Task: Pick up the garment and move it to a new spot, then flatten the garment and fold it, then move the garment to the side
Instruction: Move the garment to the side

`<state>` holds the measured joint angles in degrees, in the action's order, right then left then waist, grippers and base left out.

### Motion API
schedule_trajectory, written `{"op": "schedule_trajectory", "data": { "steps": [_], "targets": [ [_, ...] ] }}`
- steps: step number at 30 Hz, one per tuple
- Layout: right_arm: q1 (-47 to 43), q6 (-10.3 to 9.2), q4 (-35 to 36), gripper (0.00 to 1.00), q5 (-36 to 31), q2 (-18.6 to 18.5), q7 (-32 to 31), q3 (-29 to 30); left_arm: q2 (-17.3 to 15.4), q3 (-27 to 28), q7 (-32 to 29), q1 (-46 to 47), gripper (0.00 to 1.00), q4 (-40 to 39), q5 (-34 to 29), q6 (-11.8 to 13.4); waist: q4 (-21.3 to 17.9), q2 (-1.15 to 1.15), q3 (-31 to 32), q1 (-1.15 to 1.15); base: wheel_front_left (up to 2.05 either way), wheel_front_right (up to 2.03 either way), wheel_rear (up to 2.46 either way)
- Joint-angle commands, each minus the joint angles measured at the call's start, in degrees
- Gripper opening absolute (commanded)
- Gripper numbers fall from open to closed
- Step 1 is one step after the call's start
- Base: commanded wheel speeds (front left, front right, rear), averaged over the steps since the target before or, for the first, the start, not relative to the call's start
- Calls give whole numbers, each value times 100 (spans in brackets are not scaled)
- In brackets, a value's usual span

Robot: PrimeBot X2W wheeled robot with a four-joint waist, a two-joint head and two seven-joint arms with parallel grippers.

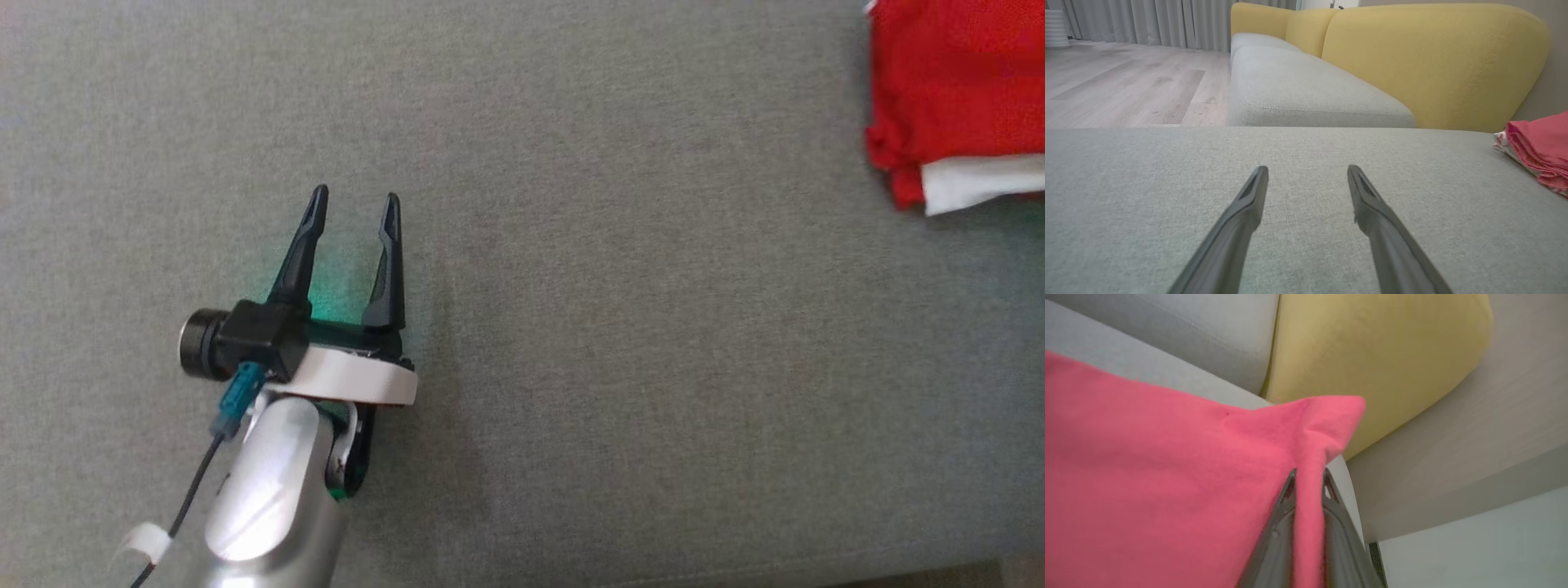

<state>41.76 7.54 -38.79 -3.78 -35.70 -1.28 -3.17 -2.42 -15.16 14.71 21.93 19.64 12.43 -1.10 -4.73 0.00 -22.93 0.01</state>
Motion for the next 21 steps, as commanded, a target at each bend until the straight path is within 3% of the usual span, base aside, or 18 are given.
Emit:
{"op": "schedule_trajectory", "data": {
  "steps": [1, 14, 15, 16, 21],
  "targets": [
    [66, -5, 72, 0, -117, -263, -12, 154, -45, 162, 29, 146, 100, -176, -51, -18, 67, 0, -128, -1, 0, 0, 0],
    [116, -5, -202, 0, -788, 21, 118, 1187, -45, 218, 29, 212, 100, -139, -36, -42, 145, 0, -252, -1, 0, 0, 0],
    [124, -5, -197, 82, -819, 57, 166, 1248, -45, 218, 29, 218, 100, -132, -22, -36, 140, 0, -228, -1, 0, 0, 0],
    [131, -5, -176, 100, -848, 108, 209, 1296, -45, 214, 29, 219, 100, -127, -5, -32, 134, 0, -193, -1, 0, 0, 0],
    [158, -5, -104, 100, -931, 386, 453, 1377, -45, 232, 29, 150, 100, -91, 61, -5, 111, 0, 152, -1, 0, 0, 0]
  ]
}}
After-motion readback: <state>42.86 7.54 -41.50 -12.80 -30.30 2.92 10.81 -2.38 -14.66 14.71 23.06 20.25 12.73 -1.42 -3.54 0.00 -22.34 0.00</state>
